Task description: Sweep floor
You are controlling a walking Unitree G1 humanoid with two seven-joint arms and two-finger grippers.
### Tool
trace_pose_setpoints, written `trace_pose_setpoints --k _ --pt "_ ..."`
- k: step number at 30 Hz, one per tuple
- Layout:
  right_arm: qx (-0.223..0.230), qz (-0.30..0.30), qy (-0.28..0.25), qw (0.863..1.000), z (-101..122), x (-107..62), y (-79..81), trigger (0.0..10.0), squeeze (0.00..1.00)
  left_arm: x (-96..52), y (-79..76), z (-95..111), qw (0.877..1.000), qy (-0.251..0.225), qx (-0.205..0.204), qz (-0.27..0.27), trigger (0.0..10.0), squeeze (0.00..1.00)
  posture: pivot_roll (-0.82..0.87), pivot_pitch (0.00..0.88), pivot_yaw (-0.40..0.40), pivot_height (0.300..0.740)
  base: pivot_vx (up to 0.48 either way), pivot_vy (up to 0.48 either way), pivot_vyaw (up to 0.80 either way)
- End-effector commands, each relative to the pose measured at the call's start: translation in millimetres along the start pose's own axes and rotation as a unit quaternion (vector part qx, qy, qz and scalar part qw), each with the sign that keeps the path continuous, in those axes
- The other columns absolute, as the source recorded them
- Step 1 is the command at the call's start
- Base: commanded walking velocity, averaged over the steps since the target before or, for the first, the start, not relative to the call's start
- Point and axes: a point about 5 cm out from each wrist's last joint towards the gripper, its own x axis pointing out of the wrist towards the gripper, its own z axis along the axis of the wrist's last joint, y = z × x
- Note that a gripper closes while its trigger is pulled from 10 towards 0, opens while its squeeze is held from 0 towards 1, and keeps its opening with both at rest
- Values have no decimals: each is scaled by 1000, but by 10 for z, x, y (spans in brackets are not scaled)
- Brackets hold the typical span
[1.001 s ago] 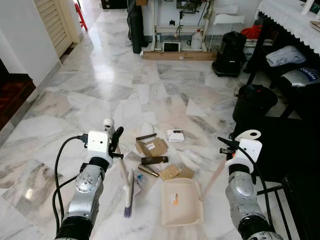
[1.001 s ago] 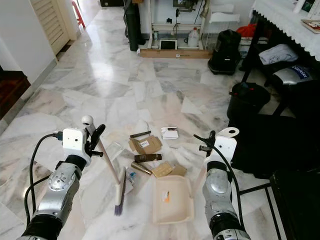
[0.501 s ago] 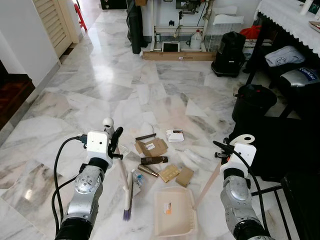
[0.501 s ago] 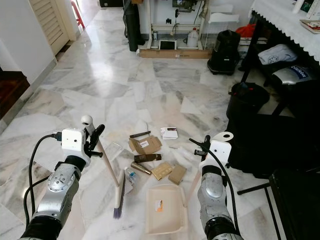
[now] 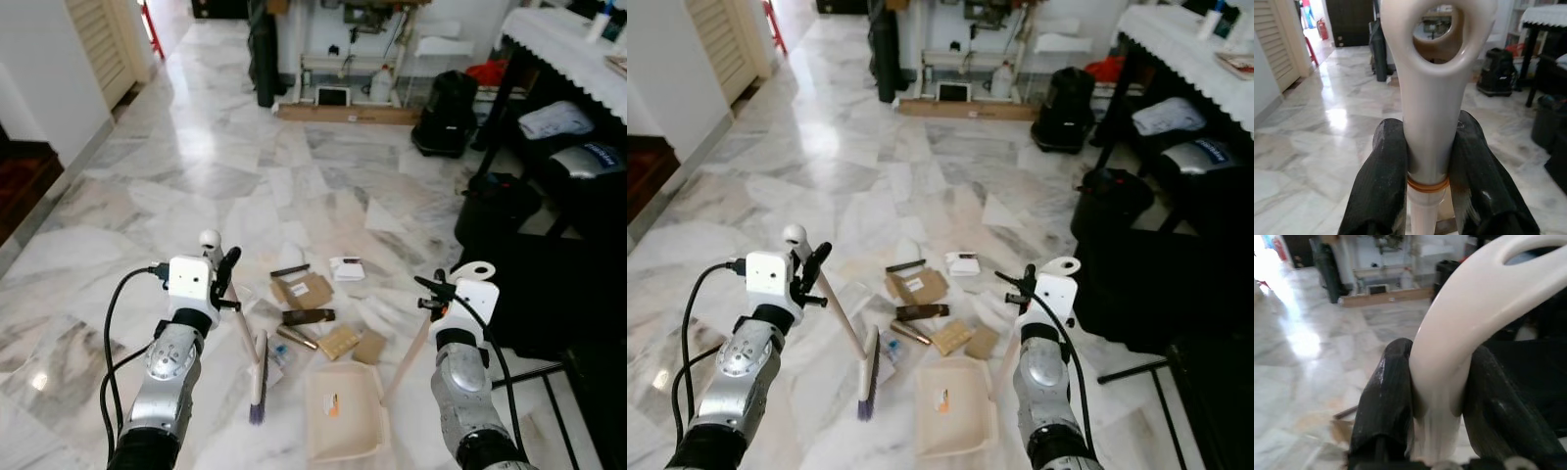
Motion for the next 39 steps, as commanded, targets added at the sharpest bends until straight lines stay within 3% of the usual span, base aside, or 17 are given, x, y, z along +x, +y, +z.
trace_pose_setpoints --k 1,11,27,39 --pt "5 -6 -25 1000 112 49 -36 10000 0 45 -16 139 1000 -29 8 -3 10000 0 76 0 -17 740 0 428 0" --pt "12 -6 -19 1000 108 67 -11 10000 0 70 -28 182 999 -37 7 -8 10000 0 81 0 -11 740 0 399 0" --pt "13 -6 -13 1000 100 82 18 10000 0 102 -14 245 999 -43 18 -14 10000 0 88 0 -5 740 0 0 0" --pt "13 -1 -6 1000 81 81 34 10000 0 96 -16 229 999 -38 19 -14 10000 0 88 0 -4 740 266 0 0"
